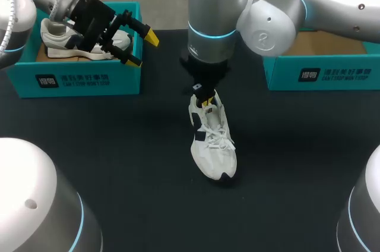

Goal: Take the shoe out of the shoebox, open the shoe tongue, remove and reinsert the insole, then place the shoe into the shoebox

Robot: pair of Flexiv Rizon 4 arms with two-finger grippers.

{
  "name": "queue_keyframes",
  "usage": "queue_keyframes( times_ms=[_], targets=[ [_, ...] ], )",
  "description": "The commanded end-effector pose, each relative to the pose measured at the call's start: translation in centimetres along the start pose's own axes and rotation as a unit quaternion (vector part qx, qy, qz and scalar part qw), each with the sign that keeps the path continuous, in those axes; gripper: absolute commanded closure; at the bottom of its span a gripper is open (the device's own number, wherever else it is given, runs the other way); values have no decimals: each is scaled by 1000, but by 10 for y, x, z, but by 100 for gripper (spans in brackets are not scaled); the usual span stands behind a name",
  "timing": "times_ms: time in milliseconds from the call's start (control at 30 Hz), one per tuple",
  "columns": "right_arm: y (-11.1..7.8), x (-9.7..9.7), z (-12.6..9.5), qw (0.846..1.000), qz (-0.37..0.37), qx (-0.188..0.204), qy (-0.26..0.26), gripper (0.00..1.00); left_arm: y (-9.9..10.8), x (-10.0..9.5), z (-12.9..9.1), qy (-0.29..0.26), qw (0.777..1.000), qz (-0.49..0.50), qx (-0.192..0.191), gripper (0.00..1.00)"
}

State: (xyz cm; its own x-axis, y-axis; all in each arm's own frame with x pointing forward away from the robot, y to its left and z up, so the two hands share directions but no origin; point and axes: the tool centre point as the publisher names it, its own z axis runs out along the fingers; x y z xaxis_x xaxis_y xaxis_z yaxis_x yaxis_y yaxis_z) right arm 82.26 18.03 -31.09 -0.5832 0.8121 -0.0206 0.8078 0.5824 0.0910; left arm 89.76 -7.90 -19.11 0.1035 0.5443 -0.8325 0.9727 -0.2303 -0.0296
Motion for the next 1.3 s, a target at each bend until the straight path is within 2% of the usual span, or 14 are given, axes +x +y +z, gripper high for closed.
queue_keyframes(
  times_ms=[33,67,100,133,167,200,267,300,767,800,867,1033,1267,1300],
  targets=[
    [1,3,3,998,-51,-36,19,100,0,0,0,1,1000,0,0,0],
    [3,5,2,991,-113,-68,16,100,0,0,0,1,1000,0,0,0],
    [5,6,0,977,-191,-98,0,100,0,0,0,1,1000,0,0,0],
    [5,7,-2,964,-243,-109,-20,100,0,0,0,1,1000,0,0,0],
    [5,6,-6,941,-308,-138,-22,100,0,0,0,1,1000,0,0,0],
    [4,7,-8,910,-381,-160,-20,100,0,0,0,1,1000,0,0,0],
    [2,6,-9,866,-481,-126,-54,100,0,0,0,1,1000,0,0,0],
    [3,3,-8,860,-495,-65,-101,100,0,0,0,1,1000,0,0,0],
    [3,3,-8,860,-495,-65,-101,100,0,0,0,1,1000,0,0,0],
    [4,4,-8,851,-513,-63,-91,100,0,0,0,1,1000,0,0,0],
    [8,-4,-9,849,-518,-71,-78,100,0,0,0,1,1000,0,0,0],
    [28,-24,-13,846,-521,-59,-97,100,0,0,0,1,1000,0,0,0],
    [58,-38,-11,848,-515,-60,-109,100,0,0,0,1,1000,0,0,0],
    [61,-40,-10,847,-516,-62,-112,89,0,0,0,1,1000,0,0,0]
  ],
)
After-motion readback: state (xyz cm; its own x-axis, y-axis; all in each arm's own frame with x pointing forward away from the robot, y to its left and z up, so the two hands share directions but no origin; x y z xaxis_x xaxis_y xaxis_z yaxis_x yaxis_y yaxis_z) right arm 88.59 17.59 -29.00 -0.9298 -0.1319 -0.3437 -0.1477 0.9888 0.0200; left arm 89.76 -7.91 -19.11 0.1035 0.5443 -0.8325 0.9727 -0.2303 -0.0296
